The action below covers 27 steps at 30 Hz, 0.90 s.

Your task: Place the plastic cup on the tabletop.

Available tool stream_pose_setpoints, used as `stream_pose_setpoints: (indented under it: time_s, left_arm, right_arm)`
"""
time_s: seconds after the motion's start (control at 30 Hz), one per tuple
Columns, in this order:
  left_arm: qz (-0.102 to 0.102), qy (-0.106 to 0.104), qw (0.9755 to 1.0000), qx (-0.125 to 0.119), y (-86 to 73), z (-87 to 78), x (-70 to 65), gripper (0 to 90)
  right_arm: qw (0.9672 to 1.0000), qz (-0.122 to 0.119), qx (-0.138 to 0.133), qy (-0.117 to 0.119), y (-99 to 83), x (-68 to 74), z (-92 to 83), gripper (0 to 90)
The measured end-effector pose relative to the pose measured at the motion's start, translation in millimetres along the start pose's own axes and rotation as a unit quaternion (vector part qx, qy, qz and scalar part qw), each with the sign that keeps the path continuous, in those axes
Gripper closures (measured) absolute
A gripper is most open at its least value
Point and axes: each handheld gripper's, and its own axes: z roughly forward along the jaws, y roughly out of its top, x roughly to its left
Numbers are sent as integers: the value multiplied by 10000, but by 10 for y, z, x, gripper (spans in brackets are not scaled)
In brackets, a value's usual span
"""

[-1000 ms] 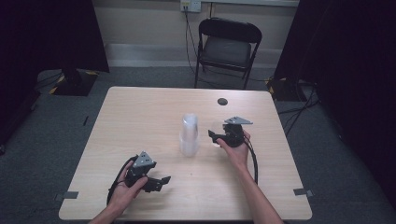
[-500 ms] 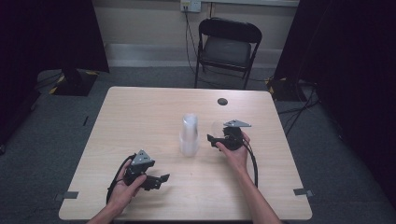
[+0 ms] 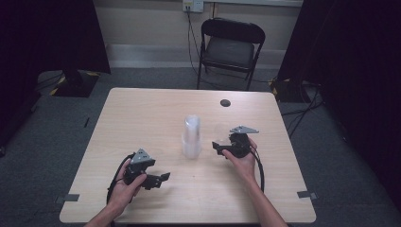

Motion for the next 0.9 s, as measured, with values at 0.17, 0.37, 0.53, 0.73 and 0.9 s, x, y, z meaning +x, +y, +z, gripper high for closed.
stream_pose_setpoints:
  time_s: [0.17, 0.37, 0.53, 0.73, 0.9]
  left_arm:
    - [-28, 36, 10000, -8, 17, 10, 16, 165]
    - [-60, 96, 9999, -25, 18, -16, 47, 164]
    - [-113, 175, 9998, -63, 28, -30, 65, 170]
    - [-49, 325, 9994, -130, 32, -57, 77, 182]
    - [36, 419, 9991, -68, 28, -53, 51, 196]
  right_arm:
    - [9999, -48, 95, -2, -27, -9, -126, 137]
    - [10000, -60, 53, 29, -66, -7, -309, 143]
    - [10000, 7, 68, 73, -95, -21, -456, 149]
    - [10000, -56, -2, -22, -121, -41, -690, 153]
    - [10000, 56, -4, -20, -223, -61, -868, 155]
